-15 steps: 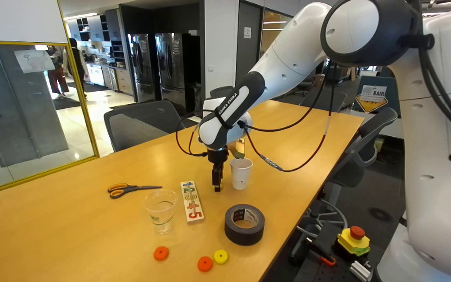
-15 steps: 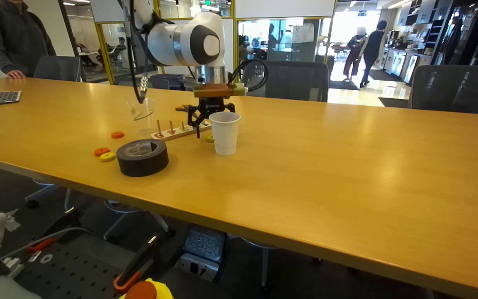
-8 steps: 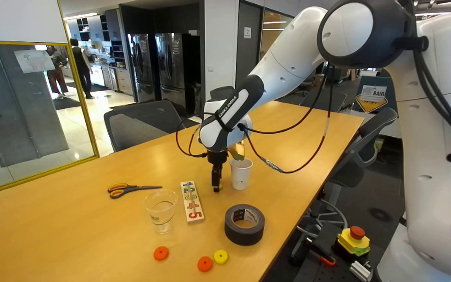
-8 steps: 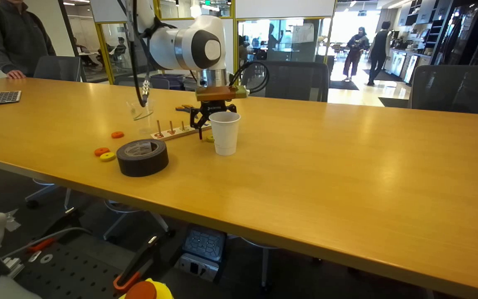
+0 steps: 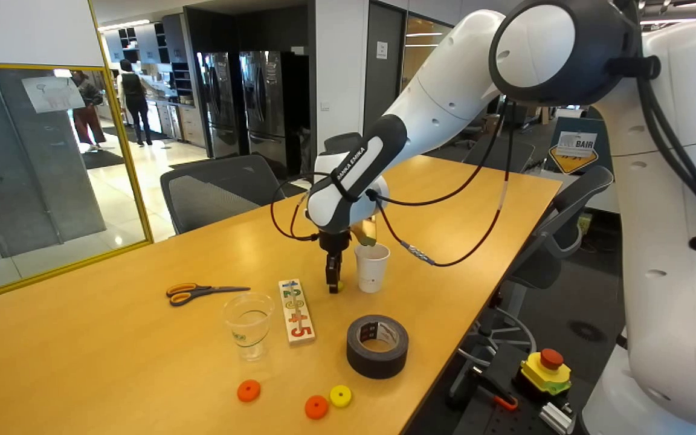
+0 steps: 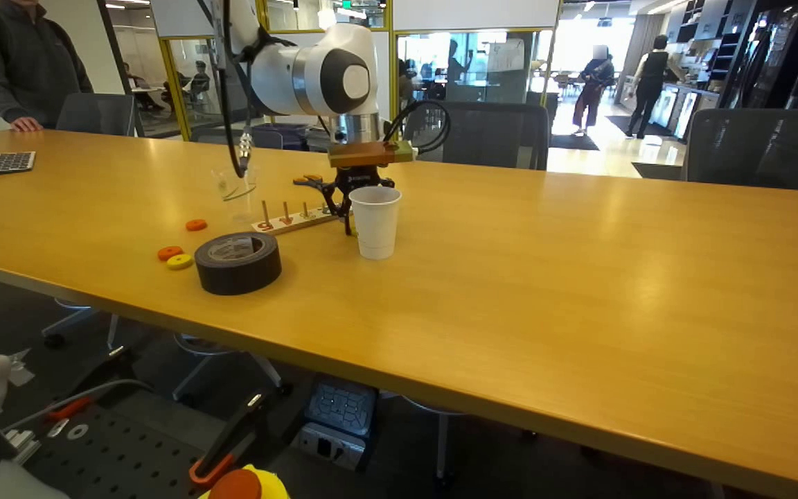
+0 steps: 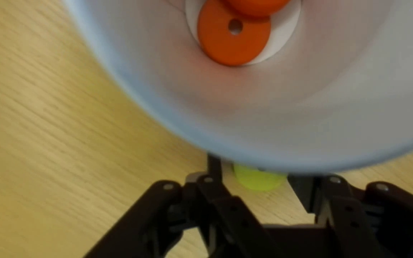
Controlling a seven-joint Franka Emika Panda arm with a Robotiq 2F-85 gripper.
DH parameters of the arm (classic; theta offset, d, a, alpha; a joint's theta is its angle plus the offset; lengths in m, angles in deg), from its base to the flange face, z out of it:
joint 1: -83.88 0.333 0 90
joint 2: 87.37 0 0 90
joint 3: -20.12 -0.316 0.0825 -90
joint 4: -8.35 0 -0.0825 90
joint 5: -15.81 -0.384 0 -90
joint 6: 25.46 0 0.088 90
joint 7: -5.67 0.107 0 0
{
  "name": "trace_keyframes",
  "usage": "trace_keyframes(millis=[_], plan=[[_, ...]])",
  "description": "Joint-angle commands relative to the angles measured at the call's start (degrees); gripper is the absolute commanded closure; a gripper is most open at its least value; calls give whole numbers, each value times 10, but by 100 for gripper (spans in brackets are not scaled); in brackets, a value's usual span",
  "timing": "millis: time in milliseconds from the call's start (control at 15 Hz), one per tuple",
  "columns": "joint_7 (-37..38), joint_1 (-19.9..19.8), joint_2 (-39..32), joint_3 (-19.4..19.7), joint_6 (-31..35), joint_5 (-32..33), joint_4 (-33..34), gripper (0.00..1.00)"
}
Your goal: Pick up the orange and yellow objects from the table and put them in the two cups
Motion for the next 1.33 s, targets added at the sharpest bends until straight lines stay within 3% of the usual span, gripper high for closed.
trace_keyframes(millis=[0, 533, 867, 1267], plan=[[1, -6, -2, -7, 1, 6, 12, 80], [18, 8, 43, -36, -17, -18, 19, 80], [79, 59, 89, -50, -16, 18, 17, 80], [145, 113, 115, -65, -79, 56, 39, 80]])
